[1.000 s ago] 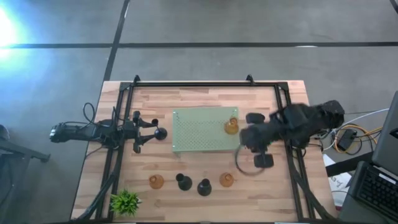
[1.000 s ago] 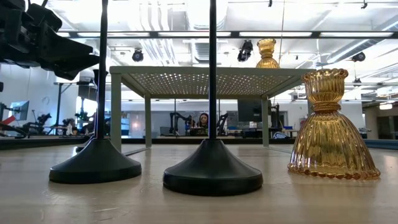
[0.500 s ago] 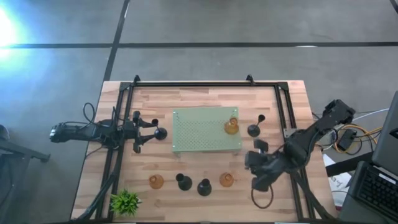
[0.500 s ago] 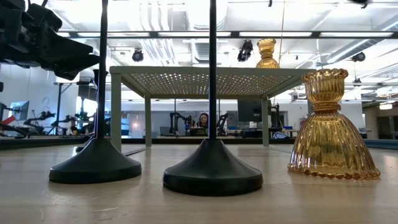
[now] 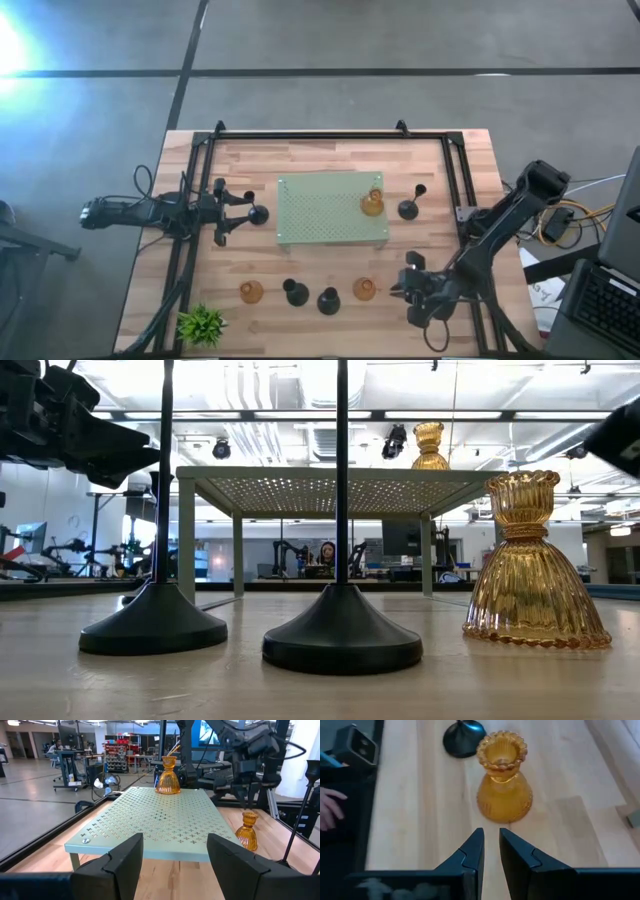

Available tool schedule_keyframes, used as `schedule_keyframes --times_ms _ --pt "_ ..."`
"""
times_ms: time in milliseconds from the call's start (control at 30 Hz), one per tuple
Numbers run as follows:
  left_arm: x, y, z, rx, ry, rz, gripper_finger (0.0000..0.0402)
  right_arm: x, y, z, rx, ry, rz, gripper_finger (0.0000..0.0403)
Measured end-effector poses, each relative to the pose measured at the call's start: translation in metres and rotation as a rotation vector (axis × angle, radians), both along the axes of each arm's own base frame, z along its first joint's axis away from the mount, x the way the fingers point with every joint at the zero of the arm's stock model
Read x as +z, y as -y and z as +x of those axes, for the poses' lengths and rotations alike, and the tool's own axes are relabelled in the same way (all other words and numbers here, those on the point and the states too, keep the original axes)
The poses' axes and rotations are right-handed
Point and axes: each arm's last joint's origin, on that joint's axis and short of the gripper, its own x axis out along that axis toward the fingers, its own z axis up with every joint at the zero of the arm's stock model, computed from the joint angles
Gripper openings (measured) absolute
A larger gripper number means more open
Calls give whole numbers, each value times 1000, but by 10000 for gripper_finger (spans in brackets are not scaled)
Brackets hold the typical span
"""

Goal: Pick & Place candle stick holders
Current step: Put the yellow glass candle holder on the shelf

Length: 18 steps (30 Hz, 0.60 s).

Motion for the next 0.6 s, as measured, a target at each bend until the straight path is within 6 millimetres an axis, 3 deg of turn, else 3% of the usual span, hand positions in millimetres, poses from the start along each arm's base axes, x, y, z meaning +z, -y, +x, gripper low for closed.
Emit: schedule_keyframes --times_ms 267,600 --pt "0 0 0 0 0 0 225 -23 0 2 8 -7 -75 116" --pt "0 0 0 0 0 0 225 -35 4 15 -79 48 -155 216"
